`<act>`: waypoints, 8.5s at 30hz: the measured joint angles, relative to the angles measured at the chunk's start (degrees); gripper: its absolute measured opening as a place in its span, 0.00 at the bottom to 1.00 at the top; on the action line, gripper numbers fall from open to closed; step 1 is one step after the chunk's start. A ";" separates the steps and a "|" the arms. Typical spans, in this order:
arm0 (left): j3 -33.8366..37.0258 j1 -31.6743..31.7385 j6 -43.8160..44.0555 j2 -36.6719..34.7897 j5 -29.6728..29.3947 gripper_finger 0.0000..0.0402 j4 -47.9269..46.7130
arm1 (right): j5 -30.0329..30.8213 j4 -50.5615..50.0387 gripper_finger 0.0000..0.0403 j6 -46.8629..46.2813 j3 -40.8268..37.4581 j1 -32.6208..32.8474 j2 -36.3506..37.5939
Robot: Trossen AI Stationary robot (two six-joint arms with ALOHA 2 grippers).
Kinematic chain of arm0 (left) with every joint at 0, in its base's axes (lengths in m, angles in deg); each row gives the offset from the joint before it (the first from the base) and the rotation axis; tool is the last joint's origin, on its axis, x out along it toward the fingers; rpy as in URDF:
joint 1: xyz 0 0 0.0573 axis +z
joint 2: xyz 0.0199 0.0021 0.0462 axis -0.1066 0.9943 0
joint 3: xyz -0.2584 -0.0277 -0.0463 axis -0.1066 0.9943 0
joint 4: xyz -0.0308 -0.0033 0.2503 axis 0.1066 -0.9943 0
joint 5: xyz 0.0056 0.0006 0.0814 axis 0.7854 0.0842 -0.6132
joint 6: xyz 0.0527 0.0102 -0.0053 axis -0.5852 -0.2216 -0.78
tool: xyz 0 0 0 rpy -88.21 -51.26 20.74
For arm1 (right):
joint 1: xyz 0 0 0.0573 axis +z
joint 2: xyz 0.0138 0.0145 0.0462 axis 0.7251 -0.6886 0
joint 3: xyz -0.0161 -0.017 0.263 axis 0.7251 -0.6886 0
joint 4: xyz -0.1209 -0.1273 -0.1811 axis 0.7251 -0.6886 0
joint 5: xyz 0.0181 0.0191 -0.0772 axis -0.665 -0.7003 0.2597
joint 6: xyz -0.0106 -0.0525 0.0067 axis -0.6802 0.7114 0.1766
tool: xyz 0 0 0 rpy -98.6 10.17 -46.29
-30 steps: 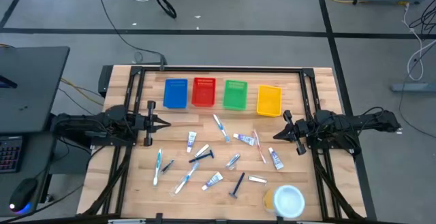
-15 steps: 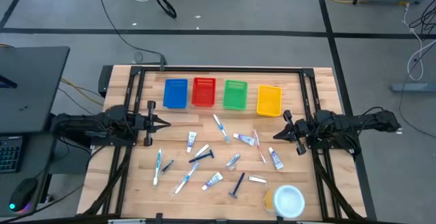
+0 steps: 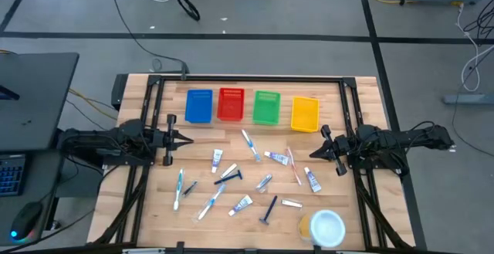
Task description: Pick & Place Travel size toiletries
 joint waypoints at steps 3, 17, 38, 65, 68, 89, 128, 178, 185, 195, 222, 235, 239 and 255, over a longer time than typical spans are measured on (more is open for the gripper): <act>0.02 -0.02 0.00 0.00 0.00 0.06 0.00 | 0.00 0.00 0.00 0.00 0.00 0.01 0.00; 0.02 -0.01 0.00 0.00 0.00 0.06 0.00 | 0.01 0.00 0.00 0.00 0.00 0.02 -0.01; 0.01 0.00 0.00 0.00 0.00 0.06 -0.02 | 0.02 -0.01 0.00 0.00 -0.01 0.01 0.00; 0.01 -0.01 0.01 0.00 0.00 0.06 -0.01 | 0.02 0.01 0.00 0.00 0.01 0.02 -0.01; 0.01 -0.01 0.00 0.00 0.00 0.06 0.00 | 0.01 0.00 0.00 0.00 0.01 0.00 0.01; 0.02 -0.02 0.00 0.00 0.00 0.06 -0.02 | 0.02 -0.01 0.00 0.00 0.00 0.02 -0.01; 0.02 0.00 18.18 0.02 -1.07 0.06 11.09 | 22.43 12.67 0.00 -0.39 -0.01 0.00 -0.01; -46.12 -2.97 62.48 77.76 -1.41 0.41 -29.99 | 20.62 16.35 0.24 -0.17 23.75 -15.85 -53.30; -46.12 -6.47 69.61 82.94 -1.68 0.41 -30.03 | 21.61 19.82 0.24 3.07 23.77 -16.23 -53.30; -46.12 -8.04 74.28 83.84 -4.33 0.41 -29.99 | 22.08 26.75 0.24 7.43 23.77 -19.28 -53.30; -45.86 -7.74 72.85 88.69 -0.98 0.41 -28.81 | 21.92 30.05 0.24 7.13 23.74 -25.33 -53.41; -45.75 -6.75 70.63 89.37 -1.06 0.56 -27.72 | 21.77 31.61 0.24 6.96 23.70 -25.70 -55.05; -45.75 -6.75 65.59 89.37 -1.41 0.62 -27.51 | 21.90 31.52 0.24 7.15 23.70 -25.70 -55.05; -45.75 -6.92 55.95 89.37 -3.06 0.63 -27.54 | 21.94 31.69 0.24 7.15 23.70 -25.70 -55.05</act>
